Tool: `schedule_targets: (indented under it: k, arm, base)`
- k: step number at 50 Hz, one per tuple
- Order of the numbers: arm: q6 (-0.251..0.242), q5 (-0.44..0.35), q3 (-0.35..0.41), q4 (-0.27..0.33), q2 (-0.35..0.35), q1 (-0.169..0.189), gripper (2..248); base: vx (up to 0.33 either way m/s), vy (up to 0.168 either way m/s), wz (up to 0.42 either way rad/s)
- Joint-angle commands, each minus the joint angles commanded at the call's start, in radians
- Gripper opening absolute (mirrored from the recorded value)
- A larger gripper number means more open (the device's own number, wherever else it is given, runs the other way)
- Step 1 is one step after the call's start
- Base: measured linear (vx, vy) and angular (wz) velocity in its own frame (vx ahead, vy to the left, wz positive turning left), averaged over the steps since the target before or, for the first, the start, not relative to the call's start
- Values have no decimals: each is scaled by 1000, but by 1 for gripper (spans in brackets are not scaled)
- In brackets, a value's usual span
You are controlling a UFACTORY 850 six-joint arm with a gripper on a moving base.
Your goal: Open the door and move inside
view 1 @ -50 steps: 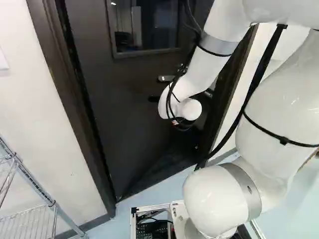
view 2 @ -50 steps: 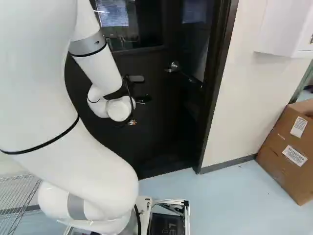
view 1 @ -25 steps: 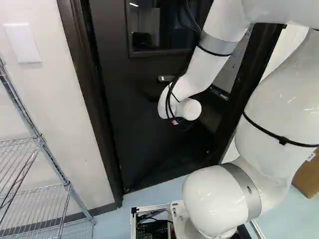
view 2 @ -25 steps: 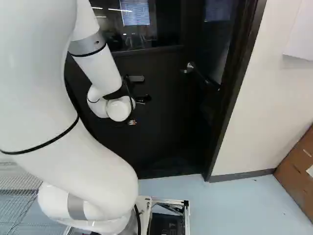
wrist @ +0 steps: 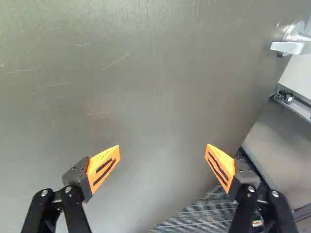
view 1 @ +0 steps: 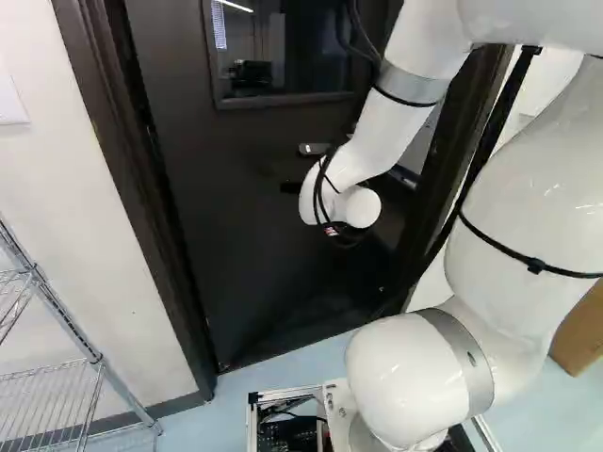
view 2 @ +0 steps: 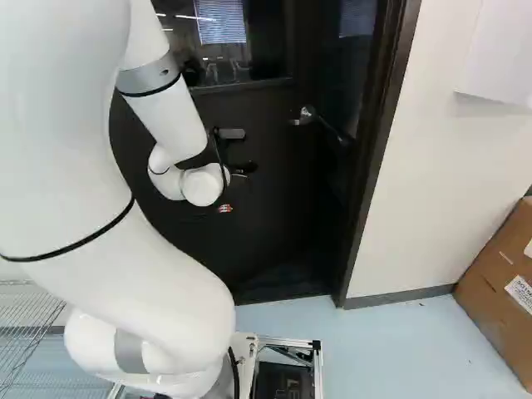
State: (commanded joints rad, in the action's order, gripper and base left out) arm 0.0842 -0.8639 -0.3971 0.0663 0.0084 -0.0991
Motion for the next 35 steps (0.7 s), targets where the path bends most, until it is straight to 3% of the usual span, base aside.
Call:
schedule_targets:
  k: [13,35]
  arm:
    - [0,0,-2,-19,-2,-1,247]
    - [0,0,-86,-143,-83,-47,247]
  base:
    - [-3,1,-2]
    - [0,0,0]
